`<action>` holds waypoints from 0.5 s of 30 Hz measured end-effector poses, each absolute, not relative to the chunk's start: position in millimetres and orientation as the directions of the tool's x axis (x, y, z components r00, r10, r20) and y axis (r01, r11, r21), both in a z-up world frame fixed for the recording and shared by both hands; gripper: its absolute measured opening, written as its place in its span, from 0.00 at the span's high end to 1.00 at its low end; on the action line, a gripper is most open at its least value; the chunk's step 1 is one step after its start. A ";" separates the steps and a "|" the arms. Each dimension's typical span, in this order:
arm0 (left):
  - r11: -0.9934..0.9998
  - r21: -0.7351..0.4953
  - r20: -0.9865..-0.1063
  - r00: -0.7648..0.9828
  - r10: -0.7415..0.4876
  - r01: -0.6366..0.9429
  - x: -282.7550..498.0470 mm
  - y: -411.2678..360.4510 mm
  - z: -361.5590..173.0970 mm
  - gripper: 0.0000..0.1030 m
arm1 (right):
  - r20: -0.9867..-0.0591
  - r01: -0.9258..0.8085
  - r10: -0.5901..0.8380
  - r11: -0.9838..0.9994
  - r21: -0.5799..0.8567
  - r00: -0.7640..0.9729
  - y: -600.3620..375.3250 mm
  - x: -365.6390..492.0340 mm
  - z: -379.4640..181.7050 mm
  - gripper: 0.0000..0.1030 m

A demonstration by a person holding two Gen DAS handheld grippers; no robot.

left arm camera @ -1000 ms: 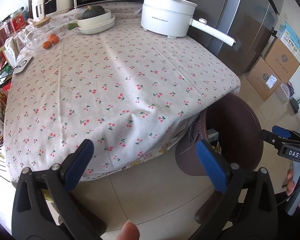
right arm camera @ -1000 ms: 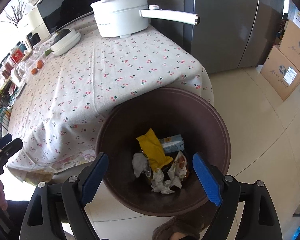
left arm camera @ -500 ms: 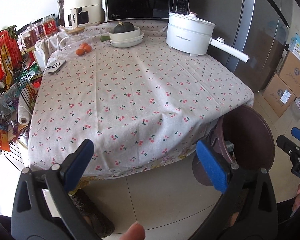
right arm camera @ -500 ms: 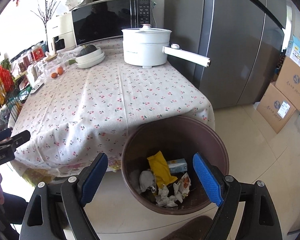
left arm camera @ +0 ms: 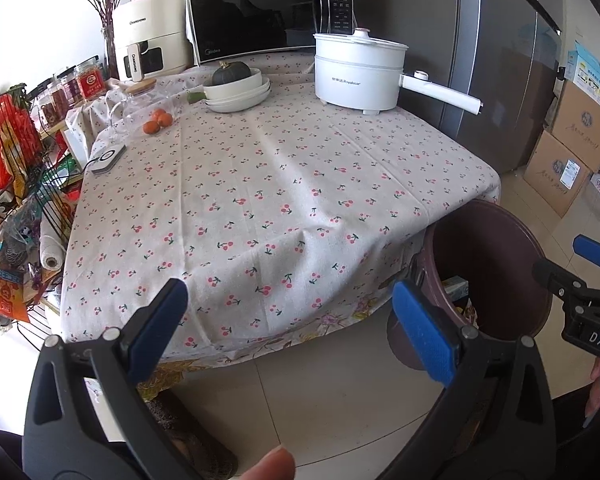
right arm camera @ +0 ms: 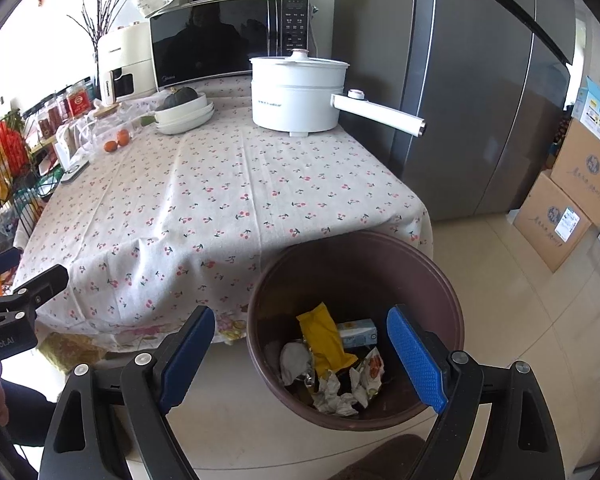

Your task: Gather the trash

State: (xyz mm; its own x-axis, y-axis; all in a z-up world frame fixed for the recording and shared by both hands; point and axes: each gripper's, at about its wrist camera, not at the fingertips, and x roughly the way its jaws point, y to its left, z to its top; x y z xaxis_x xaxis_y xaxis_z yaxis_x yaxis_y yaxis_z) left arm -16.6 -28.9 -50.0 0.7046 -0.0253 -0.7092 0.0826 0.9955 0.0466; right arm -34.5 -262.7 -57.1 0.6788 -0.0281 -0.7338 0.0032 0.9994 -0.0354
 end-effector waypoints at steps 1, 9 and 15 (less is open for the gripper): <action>0.996 0.044 -0.709 0.705 -0.027 0.082 -17.0 -29.7 -50.1 0.01 | -0.733 0.004 -0.030 0.999 -0.037 0.680 -263.2 -34.3 -57.2 0.13; 0.996 0.035 -0.714 0.700 -0.035 0.085 -17.5 -30.5 -50.6 0.01 | -0.731 0.006 -0.029 0.999 -0.034 0.682 -263.9 -34.2 -57.4 0.13; 0.996 0.027 -0.723 0.690 -0.041 0.087 -17.5 -30.7 -51.8 0.01 | -0.735 0.003 -0.029 0.999 -0.037 0.678 -265.3 -33.3 -58.8 0.12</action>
State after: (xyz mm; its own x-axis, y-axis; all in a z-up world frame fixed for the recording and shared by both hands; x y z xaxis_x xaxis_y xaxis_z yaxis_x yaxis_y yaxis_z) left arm -17.5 -30.7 -51.8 0.6899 -0.0408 -0.7228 0.0873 0.9958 0.0270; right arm -33.3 -265.3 -58.8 0.6779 -0.0294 -0.7345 0.0033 0.9993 -0.0370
